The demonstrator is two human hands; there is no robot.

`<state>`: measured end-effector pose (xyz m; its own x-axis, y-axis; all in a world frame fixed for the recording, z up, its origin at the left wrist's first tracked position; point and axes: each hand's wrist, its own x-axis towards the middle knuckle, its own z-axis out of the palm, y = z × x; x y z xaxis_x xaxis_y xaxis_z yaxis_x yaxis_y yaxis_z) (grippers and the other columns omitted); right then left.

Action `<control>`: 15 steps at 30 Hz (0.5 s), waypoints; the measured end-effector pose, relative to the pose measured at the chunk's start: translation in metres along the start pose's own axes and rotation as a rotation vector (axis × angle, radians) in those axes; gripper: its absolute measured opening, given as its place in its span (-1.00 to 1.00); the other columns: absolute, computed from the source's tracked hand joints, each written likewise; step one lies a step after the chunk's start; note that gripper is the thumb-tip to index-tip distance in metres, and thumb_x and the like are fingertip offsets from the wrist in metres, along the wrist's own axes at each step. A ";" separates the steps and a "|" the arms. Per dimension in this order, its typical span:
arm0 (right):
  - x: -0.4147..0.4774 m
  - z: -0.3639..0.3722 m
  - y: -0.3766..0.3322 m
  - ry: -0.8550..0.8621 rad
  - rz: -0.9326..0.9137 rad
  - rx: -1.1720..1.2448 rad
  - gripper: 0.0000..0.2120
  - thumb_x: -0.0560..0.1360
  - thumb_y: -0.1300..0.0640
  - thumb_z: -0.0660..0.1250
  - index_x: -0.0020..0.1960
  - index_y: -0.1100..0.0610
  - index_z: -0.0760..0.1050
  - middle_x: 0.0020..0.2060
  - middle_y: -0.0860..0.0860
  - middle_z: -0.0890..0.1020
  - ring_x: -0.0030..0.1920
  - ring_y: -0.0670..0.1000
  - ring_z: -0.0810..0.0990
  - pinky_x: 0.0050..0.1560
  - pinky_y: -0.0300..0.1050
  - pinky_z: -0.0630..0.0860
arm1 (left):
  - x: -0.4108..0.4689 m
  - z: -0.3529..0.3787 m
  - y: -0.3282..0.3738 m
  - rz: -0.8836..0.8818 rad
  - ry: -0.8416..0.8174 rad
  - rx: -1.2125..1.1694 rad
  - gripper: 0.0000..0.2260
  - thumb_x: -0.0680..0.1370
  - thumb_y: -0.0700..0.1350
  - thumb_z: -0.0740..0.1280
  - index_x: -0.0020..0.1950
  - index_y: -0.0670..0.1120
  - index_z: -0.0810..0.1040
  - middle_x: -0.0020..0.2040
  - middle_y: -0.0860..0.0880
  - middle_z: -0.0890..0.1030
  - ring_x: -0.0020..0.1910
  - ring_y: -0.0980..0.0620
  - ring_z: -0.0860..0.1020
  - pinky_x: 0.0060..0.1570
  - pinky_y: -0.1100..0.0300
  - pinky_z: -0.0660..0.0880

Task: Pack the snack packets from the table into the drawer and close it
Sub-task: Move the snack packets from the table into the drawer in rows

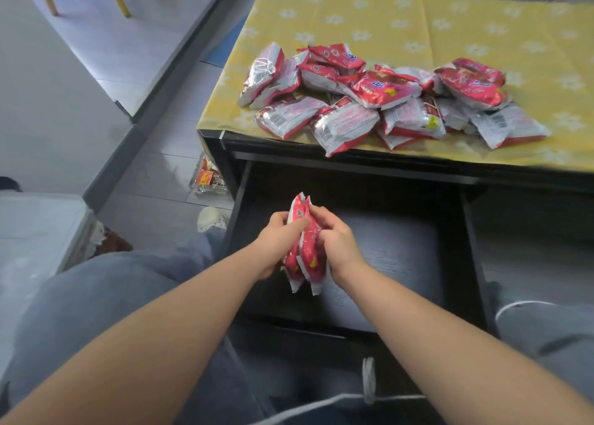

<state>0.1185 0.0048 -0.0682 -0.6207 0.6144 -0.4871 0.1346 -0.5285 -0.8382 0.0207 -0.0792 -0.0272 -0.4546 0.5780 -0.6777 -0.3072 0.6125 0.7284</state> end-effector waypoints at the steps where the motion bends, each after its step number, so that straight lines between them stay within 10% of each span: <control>1: 0.003 -0.001 0.006 -0.025 0.006 -0.050 -0.37 0.57 0.47 0.14 0.49 -0.02 0.51 0.66 0.01 0.22 0.56 0.16 0.35 0.01 -0.15 0.70 | 0.003 -0.001 -0.006 -0.018 0.006 0.024 -0.43 0.62 0.08 0.40 0.54 -0.05 0.27 0.28 -0.15 0.61 0.19 -0.16 0.68 0.29 -0.18 0.60; 10: 0.023 -0.029 0.050 -0.245 0.102 -0.388 -0.09 0.45 0.60 0.25 0.64 -0.09 0.26 0.71 0.00 -0.07 0.58 0.09 0.33 0.30 0.05 0.62 | 0.038 -0.006 -0.040 -0.181 0.002 -0.031 -0.54 0.71 0.02 0.30 0.56 -0.05 0.26 0.22 -0.16 0.63 0.10 -0.13 0.71 0.07 -0.07 0.69; 15: 0.021 -0.039 0.063 -0.194 0.165 -0.557 -0.03 0.45 0.37 0.47 0.69 -0.08 0.10 0.69 0.06 0.07 0.58 0.12 0.32 0.45 0.10 0.49 | 0.047 -0.006 -0.040 -0.214 0.014 0.197 -0.63 0.69 0.03 0.25 0.37 -0.20 0.49 0.20 -0.24 0.67 0.17 -0.24 0.68 0.31 -0.22 0.57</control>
<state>0.1447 0.0073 -0.1407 -0.6794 0.4049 -0.6120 0.5921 -0.1902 -0.7831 0.0062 -0.0798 -0.0878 -0.4087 0.4179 -0.8114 -0.2297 0.8133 0.5346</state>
